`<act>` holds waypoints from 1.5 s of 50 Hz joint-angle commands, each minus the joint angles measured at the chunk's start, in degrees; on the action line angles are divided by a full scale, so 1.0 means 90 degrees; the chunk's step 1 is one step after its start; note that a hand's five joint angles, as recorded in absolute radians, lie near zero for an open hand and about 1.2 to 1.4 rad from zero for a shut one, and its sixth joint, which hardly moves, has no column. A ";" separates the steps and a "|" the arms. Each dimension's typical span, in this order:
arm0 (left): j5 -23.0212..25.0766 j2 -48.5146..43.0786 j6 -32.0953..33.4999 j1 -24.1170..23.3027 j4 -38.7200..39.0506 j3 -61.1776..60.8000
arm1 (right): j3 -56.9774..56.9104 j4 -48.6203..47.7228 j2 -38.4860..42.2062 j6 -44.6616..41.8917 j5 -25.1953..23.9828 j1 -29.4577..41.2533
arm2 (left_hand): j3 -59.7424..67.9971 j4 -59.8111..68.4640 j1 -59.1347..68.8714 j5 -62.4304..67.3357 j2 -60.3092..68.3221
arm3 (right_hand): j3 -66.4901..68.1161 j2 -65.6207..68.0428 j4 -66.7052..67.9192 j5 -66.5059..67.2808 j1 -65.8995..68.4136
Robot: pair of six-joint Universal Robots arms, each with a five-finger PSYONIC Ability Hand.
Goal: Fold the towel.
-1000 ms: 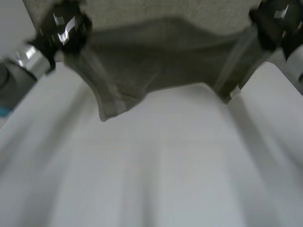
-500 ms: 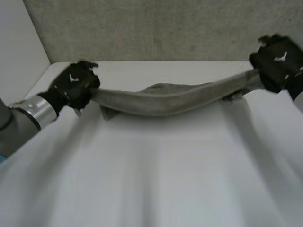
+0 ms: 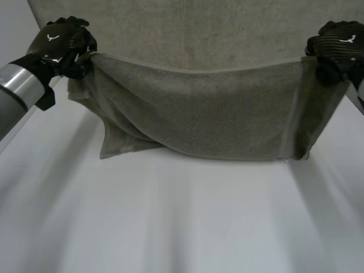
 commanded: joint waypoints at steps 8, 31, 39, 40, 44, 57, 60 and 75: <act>-0.0634 -0.1771 -0.0081 -0.0381 -0.0176 0.3935 | -0.3135 -0.0600 0.1170 0.0150 0.0590 0.0528 | -0.0324 -0.0373 0.0829 0.0515 0.0554 | -0.0268 0.0620 -0.0485 0.0452 0.0620; -0.0136 -0.1644 -0.0609 -0.0224 0.0722 0.0774 | 0.0270 -0.2095 0.0739 0.0493 -0.0074 0.0293 | -0.0324 -0.0373 0.0829 0.0515 0.0554 | -0.0268 0.0620 -0.0485 0.0452 0.0620; 0.0079 -0.0726 0.0065 -0.0058 0.0683 -0.0407 | 0.1257 -0.2056 -0.0306 0.0532 -0.0415 -0.0117 | -0.0324 -0.0373 0.0829 0.0515 0.0554 | -0.0268 0.0620 -0.0485 0.0452 0.0620; 0.0147 -0.0436 0.0113 -0.0029 0.0683 -0.0620 | 0.1421 -0.2056 -0.0518 0.0532 -0.0454 -0.0184 | -0.0324 -0.0373 0.0829 0.0515 0.0554 | -0.0268 0.0620 -0.0485 0.0452 0.0620; 0.0274 0.0326 0.0084 -0.0019 0.0683 -0.1245 | 0.1919 -0.1969 -0.1114 0.0581 -0.0601 -0.0292 | -0.0324 -0.0373 0.0829 0.0515 0.0554 | -0.0268 0.0620 -0.0485 0.0452 0.0620; 0.0430 0.1978 0.0094 0.0205 0.0391 -0.2876 | 0.2877 -0.1080 -0.2337 0.0542 -0.1341 -0.0829 | -0.0324 -0.0373 0.0829 0.0515 0.0554 | -0.0268 0.0620 -0.0485 0.0452 0.0620; 0.0547 0.1979 0.0104 0.0225 0.0342 -0.3013 | 0.2936 -0.0992 -0.2269 0.0512 -0.1528 -0.0956 | -0.0324 -0.0373 0.0829 0.0515 0.0554 | -0.0268 0.0620 -0.0485 0.0452 0.0620; 0.0782 0.2526 0.0114 0.0391 -0.0655 -0.3220 | 0.3033 -0.0768 -0.2551 0.0503 -0.1753 -0.1288 | -0.0324 -0.0373 0.0829 0.0515 0.0554 | -0.0268 0.0620 -0.0485 0.0452 0.0620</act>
